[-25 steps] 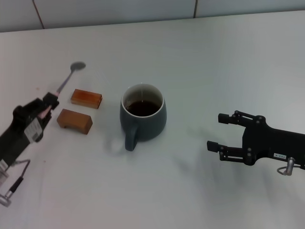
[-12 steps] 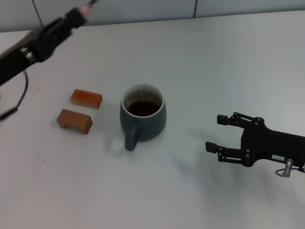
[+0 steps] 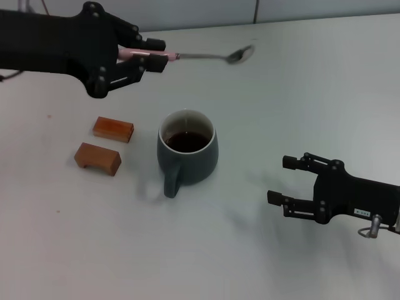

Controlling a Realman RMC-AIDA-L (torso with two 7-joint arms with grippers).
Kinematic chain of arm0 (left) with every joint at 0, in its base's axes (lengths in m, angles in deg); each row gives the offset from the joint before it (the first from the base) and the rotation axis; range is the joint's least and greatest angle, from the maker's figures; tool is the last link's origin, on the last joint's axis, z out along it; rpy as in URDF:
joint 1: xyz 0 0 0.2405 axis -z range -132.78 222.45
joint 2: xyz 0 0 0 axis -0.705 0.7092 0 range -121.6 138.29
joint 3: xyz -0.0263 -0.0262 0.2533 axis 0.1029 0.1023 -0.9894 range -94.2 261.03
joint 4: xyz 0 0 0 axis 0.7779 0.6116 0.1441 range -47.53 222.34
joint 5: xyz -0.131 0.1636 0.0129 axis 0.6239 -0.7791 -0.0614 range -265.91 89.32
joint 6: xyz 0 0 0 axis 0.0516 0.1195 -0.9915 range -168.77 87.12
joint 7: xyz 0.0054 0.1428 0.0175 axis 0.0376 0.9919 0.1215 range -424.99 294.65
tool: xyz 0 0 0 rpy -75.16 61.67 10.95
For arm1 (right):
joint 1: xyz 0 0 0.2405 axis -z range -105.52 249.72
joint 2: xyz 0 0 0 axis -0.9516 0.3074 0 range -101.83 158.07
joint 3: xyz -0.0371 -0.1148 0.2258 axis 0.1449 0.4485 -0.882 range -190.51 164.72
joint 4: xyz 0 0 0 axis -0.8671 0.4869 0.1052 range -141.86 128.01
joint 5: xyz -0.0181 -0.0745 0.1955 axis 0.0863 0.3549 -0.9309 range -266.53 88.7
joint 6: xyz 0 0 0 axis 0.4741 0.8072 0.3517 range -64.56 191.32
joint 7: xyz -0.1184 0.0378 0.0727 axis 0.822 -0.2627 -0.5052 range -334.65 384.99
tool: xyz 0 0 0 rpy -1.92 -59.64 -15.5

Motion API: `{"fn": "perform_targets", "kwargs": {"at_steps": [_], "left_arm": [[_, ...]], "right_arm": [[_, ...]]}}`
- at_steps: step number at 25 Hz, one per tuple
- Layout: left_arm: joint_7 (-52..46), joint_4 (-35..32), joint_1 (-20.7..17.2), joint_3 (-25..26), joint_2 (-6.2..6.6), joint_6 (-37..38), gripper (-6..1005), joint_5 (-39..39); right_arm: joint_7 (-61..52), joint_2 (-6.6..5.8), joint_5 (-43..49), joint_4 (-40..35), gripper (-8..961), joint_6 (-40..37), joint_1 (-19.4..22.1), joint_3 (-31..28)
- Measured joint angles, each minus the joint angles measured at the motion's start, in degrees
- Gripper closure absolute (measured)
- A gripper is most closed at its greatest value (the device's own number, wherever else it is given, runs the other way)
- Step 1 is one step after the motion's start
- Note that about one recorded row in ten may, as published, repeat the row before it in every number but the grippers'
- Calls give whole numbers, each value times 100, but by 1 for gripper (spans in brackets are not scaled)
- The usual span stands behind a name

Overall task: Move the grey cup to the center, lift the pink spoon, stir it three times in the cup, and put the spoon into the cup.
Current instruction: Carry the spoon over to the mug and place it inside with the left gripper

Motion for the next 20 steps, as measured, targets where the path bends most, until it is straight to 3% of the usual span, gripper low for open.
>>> {"fn": "perform_targets", "kwargs": {"at_steps": [3,7,11,13,20], "left_arm": [[-263,-1485,-108,-648,-3,65,869,-810],[-420,-2200,-152,-1239,-24,60,869,-1604],[-584,-2509,-146,-1796,-36,47,869,-2139],[-785,-2659,-100,-2415,-47,-8,869,-2628],[-1112,-2721,64,-3315,-66,-143,868,-3247]], "right_arm": [[2,0,0,15,127,52,7,0],[2,0,0,16,127,56,15,-6],[2,0,0,30,127,62,26,-7],[2,0,0,63,127,65,37,-19],[4,0,0,67,127,66,35,-26]]}}
